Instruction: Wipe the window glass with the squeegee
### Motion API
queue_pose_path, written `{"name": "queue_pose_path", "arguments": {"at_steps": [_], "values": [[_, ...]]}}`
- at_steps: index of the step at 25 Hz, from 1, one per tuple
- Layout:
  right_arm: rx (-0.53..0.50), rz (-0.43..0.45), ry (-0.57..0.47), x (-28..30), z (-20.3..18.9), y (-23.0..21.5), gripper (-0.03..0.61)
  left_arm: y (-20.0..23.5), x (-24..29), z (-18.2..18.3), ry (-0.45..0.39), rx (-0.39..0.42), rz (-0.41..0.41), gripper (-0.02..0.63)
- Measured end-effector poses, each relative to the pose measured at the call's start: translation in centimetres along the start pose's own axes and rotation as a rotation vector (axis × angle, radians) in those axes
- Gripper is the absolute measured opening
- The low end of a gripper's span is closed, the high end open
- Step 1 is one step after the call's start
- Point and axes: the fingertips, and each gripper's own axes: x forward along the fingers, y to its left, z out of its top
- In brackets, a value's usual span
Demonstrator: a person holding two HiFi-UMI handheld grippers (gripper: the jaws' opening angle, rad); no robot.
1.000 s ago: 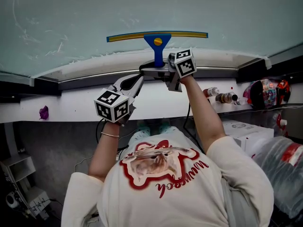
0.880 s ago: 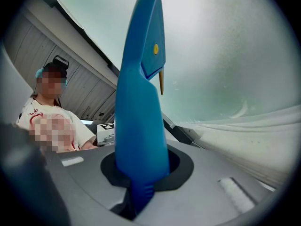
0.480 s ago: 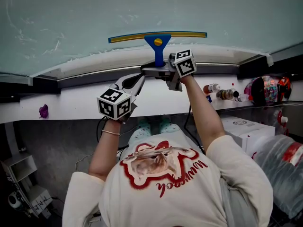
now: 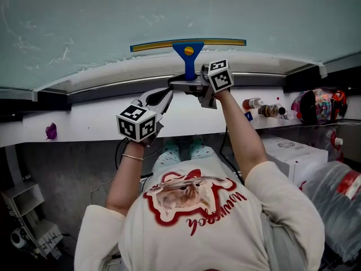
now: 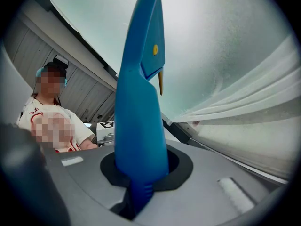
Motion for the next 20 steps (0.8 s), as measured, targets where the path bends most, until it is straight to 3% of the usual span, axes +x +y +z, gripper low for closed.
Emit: {"name": "queue_pose_path", "arguments": {"at_steps": [20], "values": [[0.096, -0.007, -0.015, -0.3, -3.1, -2.5, 0.064, 1.1, 1.4, -3.4, 0.026, -0.066, -0.005, 0.006]]}}
